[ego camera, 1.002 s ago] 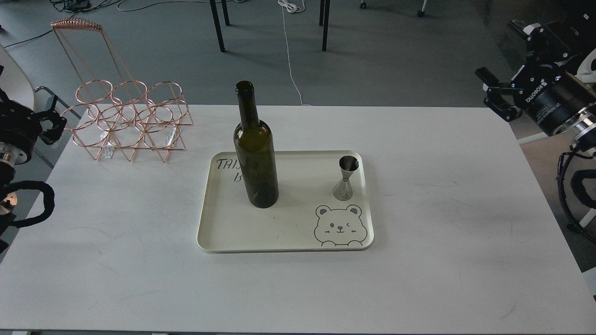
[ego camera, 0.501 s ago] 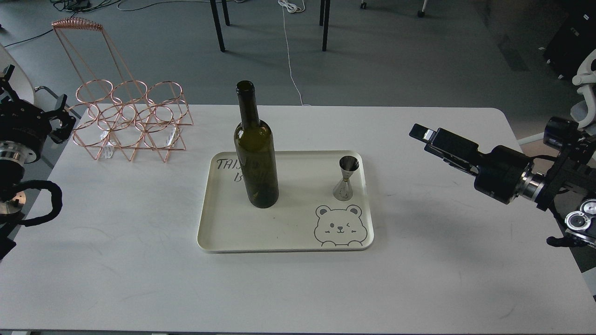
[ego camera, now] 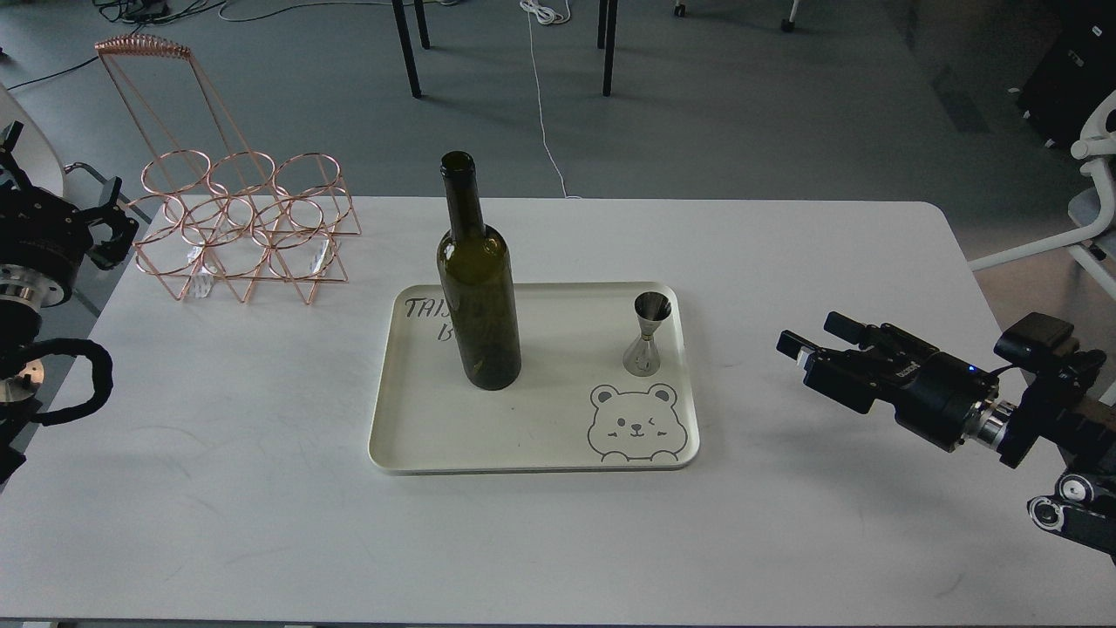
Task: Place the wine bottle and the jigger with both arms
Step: 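Reach the right gripper to the steel jigger on the tray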
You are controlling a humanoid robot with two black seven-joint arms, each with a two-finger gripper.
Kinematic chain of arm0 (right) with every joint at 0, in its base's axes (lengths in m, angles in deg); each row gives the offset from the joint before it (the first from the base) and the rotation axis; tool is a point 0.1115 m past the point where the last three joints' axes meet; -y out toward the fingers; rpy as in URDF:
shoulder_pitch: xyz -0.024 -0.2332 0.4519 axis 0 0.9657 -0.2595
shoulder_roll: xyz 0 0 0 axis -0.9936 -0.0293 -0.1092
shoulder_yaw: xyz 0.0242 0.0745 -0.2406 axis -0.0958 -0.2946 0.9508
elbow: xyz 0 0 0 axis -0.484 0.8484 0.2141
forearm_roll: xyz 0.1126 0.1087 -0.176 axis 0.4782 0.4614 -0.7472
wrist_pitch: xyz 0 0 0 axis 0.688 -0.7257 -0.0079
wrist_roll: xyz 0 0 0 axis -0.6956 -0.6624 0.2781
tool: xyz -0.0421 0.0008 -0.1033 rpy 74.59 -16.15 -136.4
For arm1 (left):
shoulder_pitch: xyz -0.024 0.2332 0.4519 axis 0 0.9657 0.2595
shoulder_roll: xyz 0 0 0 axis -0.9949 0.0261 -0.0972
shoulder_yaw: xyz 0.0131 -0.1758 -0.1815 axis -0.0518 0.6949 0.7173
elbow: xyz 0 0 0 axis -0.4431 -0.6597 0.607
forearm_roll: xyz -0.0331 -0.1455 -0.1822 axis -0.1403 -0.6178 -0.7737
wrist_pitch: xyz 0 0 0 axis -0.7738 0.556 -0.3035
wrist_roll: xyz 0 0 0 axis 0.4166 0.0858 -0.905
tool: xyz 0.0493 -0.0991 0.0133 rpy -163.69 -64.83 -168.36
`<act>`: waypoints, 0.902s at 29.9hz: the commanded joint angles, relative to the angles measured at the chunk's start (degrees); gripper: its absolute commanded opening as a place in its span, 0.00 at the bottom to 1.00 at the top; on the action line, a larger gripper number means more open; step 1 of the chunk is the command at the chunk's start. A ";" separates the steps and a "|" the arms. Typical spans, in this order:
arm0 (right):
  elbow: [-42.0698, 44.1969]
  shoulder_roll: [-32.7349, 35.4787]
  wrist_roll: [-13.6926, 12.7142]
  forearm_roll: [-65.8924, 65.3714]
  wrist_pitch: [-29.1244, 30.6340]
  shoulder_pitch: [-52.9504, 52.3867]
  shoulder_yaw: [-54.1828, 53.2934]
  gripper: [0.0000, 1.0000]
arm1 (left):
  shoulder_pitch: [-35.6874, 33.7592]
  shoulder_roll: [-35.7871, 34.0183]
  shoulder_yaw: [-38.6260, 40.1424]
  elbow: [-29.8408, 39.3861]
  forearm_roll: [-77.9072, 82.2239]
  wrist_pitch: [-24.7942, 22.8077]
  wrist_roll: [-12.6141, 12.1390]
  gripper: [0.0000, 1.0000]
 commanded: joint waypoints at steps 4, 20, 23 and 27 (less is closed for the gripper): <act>9.52 -9.63 0.00 -6.36 -0.32 -0.32 0.12 0.96 | -0.04 0.44 -0.02 0.01 0.00 0.00 -0.10 0.99; 27.98 -27.74 0.00 -9.70 -0.32 -6.03 4.16 0.79 | -0.13 -0.27 -0.11 -0.26 0.09 0.00 -0.28 0.99; 30.44 -30.72 0.00 -9.70 -0.32 -7.00 5.04 0.76 | -0.13 -0.18 -0.20 -0.26 0.09 0.00 -0.28 0.99; 32.03 -32.05 0.00 -9.70 -0.32 -7.97 5.39 0.74 | -0.13 -0.18 -0.20 -0.35 0.09 0.00 -0.19 0.99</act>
